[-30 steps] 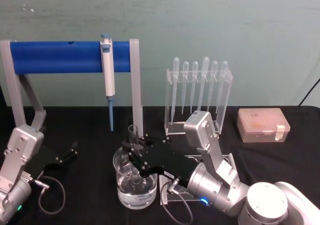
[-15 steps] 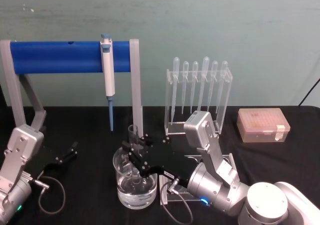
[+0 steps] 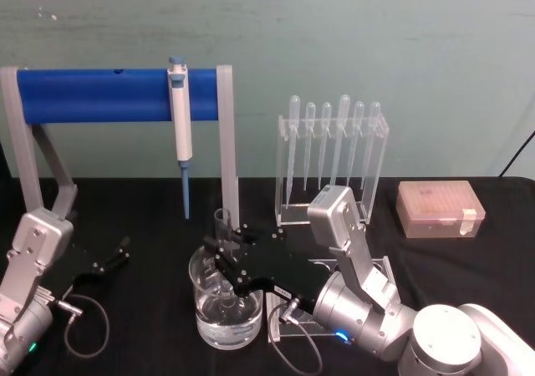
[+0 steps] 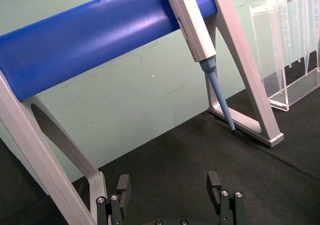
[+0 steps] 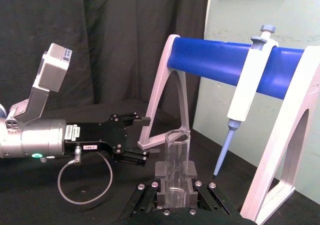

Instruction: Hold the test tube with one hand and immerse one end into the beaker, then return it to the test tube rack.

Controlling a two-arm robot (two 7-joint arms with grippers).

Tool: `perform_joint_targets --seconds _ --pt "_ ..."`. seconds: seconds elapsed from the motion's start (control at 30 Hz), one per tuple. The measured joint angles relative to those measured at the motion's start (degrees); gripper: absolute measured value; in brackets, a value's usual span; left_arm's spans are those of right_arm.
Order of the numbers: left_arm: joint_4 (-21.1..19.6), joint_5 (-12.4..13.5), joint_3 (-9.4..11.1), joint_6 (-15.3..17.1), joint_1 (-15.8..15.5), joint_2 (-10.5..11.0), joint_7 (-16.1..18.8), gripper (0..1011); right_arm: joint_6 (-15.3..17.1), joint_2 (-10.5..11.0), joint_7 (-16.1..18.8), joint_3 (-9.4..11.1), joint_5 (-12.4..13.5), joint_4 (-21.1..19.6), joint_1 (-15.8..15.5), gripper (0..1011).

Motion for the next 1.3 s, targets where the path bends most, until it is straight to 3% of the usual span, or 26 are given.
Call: perform_joint_targets --seconds 1.1,1.3 --pt "0.00 0.00 0.00 0.00 0.00 0.00 0.00 1000 0.13 -0.01 0.01 0.04 -0.12 -0.07 -0.01 227" --pt "0.00 0.00 0.00 0.00 0.00 0.00 0.00 1000 1.98 0.65 0.42 0.64 -0.08 -3.10 0.03 227"
